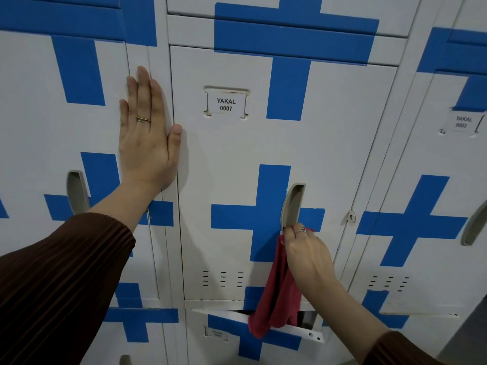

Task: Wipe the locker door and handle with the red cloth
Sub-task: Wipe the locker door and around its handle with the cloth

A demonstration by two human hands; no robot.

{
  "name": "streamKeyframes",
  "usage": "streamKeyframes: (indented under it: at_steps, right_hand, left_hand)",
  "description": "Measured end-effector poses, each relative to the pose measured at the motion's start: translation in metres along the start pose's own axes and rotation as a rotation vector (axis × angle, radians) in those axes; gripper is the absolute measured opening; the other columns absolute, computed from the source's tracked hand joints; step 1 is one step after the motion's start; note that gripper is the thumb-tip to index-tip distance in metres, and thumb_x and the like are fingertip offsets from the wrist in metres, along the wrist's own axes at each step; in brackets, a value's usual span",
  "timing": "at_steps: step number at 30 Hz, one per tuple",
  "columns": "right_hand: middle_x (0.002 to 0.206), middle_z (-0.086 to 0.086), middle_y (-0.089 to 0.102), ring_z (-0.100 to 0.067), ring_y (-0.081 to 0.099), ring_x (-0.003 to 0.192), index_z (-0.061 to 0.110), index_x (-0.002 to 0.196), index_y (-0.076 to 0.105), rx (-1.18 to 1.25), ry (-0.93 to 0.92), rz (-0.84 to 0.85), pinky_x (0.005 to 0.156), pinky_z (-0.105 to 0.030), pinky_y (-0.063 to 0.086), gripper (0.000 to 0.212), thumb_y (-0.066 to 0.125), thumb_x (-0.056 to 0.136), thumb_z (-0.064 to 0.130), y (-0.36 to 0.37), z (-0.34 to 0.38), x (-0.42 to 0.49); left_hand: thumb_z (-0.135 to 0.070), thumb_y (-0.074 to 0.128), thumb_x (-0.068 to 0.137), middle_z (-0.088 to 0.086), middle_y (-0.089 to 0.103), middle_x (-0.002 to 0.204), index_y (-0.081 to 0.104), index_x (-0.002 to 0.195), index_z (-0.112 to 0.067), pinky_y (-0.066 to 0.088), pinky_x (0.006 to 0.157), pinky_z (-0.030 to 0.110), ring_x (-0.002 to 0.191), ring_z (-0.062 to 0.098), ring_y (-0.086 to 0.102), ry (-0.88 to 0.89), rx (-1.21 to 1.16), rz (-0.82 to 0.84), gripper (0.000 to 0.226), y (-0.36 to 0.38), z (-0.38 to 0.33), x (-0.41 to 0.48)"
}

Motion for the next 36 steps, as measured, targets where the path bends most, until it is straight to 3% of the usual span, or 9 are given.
streamKeyframes:
  at_steps: [8,12,15,22,26,30,33,35,36]
  right_hand:
    - [0.062,-0.003,0.055,-0.017,0.052,0.044,0.008,0.074,0.062,0.213,0.084,-0.024,0.033,-0.02,0.033,0.032,0.087,0.054,0.002,0.013,-0.013,-0.006]
    - [0.068,-0.006,0.057,-0.021,0.053,0.048,0.006,0.08,0.064,0.306,0.147,-0.046,0.037,-0.025,0.034,0.012,0.074,0.075,0.011,0.008,-0.013,-0.008]
    - [0.075,-0.004,0.055,-0.019,0.051,0.06,0.007,0.086,0.063,0.395,0.214,-0.015,0.048,-0.024,0.035,0.01,0.062,0.086,0.017,0.005,-0.016,-0.008]
    - [0.085,0.001,0.053,-0.012,0.049,0.08,0.016,0.1,0.069,0.674,0.445,-0.014,0.066,-0.001,0.033,0.023,0.064,0.081,0.003,-0.013,-0.022,0.004]
    - [0.085,-0.005,0.061,-0.017,0.056,0.081,0.016,0.103,0.069,0.738,0.537,0.025,0.08,-0.025,0.046,0.029,0.071,0.076,0.005,-0.008,-0.015,0.004]
    - [0.091,-0.002,0.051,-0.018,0.051,0.088,0.011,0.111,0.065,0.728,0.548,-0.022,0.066,-0.003,0.028,0.039,0.072,0.073,0.001,-0.005,-0.006,-0.001]
    - [0.1,-0.002,0.042,-0.009,0.045,0.086,0.008,0.115,0.06,0.768,0.548,-0.039,0.066,0.01,0.023,0.042,0.071,0.076,0.003,-0.003,0.003,-0.004]
    - [0.099,-0.002,0.042,-0.008,0.045,0.079,0.006,0.109,0.061,0.823,0.543,-0.087,0.068,0.004,0.031,0.029,0.066,0.081,0.006,-0.003,0.005,-0.005]
    - [0.097,-0.001,0.043,-0.012,0.046,0.079,0.006,0.104,0.062,0.818,0.525,-0.116,0.07,-0.005,0.037,0.021,0.063,0.083,0.009,-0.002,0.005,-0.007]
  left_hand:
    - [-0.031,0.021,0.097,0.026,0.007,0.153,0.007,0.146,0.003,-0.005,0.116,0.036,0.142,0.036,0.002,0.002,-0.003,-0.002,0.061,0.0,0.0,0.0]
    - [-0.032,0.02,0.097,0.026,0.007,0.153,0.007,0.146,0.004,-0.005,0.116,0.035,0.142,0.036,0.002,0.004,-0.005,-0.003,0.061,0.0,0.0,0.0]
    - [-0.033,0.019,0.097,0.026,0.007,0.153,0.008,0.146,0.003,-0.004,0.116,0.036,0.142,0.035,0.002,0.002,-0.013,-0.002,0.062,0.001,0.0,0.0]
    - [-0.034,0.018,0.097,0.026,0.007,0.153,0.008,0.146,0.004,-0.003,0.116,0.037,0.142,0.035,0.002,0.005,-0.017,-0.009,0.062,0.001,0.001,0.001]
    - [-0.033,0.018,0.097,0.026,0.008,0.152,0.009,0.145,0.004,-0.003,0.116,0.037,0.141,0.035,0.002,0.0,-0.016,-0.007,0.062,0.001,0.0,0.001]
    - [-0.032,0.019,0.097,0.027,0.008,0.152,0.008,0.145,0.004,-0.004,0.116,0.037,0.141,0.035,0.002,0.004,-0.023,-0.01,0.061,0.0,0.0,0.001]
    - [-0.031,0.02,0.097,0.027,0.008,0.152,0.008,0.145,0.004,-0.004,0.116,0.036,0.141,0.035,0.002,-0.007,-0.029,0.0,0.061,0.0,0.0,0.001]
    - [-0.031,0.02,0.097,0.026,0.007,0.152,0.008,0.145,0.004,-0.005,0.116,0.035,0.141,0.035,0.001,0.005,-0.035,-0.014,0.061,-0.001,-0.001,0.001]
    - [-0.031,0.02,0.097,0.026,0.007,0.152,0.008,0.145,0.004,-0.005,0.116,0.035,0.141,0.035,0.001,0.005,-0.034,-0.001,0.061,-0.001,0.001,0.002]
Point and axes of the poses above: each hand's wrist, its own x-axis towards the middle knuckle, its own y-axis out of the palm, z = x × y, the point moved 3 cm from there along x, towards the middle knuckle
